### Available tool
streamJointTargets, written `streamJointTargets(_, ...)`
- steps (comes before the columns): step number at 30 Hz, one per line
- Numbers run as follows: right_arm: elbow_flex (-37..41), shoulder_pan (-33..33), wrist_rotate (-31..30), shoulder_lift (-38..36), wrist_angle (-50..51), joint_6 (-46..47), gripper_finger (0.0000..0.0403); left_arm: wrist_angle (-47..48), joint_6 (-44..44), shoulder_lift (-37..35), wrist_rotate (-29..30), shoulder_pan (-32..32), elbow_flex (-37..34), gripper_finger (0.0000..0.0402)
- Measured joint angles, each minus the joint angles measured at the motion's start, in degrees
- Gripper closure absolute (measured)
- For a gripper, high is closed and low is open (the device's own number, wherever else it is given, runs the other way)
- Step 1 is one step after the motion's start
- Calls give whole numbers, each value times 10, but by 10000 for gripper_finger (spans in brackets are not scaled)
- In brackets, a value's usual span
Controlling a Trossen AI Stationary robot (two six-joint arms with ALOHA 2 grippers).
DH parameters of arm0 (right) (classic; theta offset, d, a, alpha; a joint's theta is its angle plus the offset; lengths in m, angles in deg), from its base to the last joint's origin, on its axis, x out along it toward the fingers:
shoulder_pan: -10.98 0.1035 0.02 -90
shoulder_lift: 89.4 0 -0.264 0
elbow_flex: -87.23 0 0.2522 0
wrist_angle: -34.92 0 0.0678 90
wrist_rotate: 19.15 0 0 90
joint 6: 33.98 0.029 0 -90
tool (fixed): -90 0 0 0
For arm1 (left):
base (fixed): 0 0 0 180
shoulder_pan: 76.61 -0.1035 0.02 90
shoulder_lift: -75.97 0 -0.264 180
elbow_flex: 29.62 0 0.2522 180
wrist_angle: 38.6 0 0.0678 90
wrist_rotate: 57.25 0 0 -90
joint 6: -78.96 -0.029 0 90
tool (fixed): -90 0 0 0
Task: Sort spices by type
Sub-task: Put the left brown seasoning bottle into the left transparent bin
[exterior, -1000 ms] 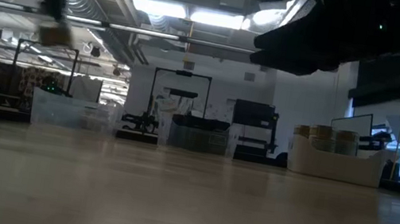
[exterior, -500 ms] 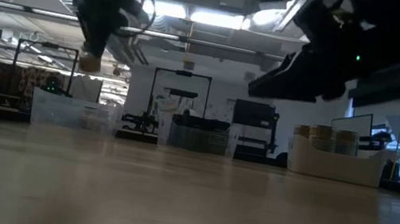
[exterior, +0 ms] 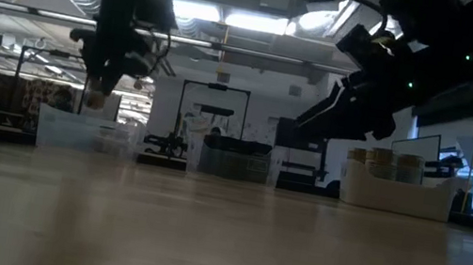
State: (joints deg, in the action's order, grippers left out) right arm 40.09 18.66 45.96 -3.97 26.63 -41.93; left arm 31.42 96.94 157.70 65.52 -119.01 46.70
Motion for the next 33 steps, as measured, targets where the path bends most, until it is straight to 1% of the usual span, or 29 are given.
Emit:
streamJointTargets(14, 0, 1, 0, 0, 0, -1, 29, -84, -19, 134, -6, -82, -5, 238)
streamJointTargets(19, 0, 1, 1, 0, 1, 0, 29, -94, -33, 162, -8, -95, -5, 237)
streamJointTargets(24, 0, 1, 1, 0, 5, 0, 29, -97, -49, 173, -7, -96, -5, 237)
streamJointTargets(27, 0, 1, 1, 0, 5, 0, 29, -104, -47, 174, -8, -95, -5, 225)
streamJointTargets(33, 0, 1, 1, 0, 8, 1, 29, -102, -46, 171, -8, -94, -5, 171)
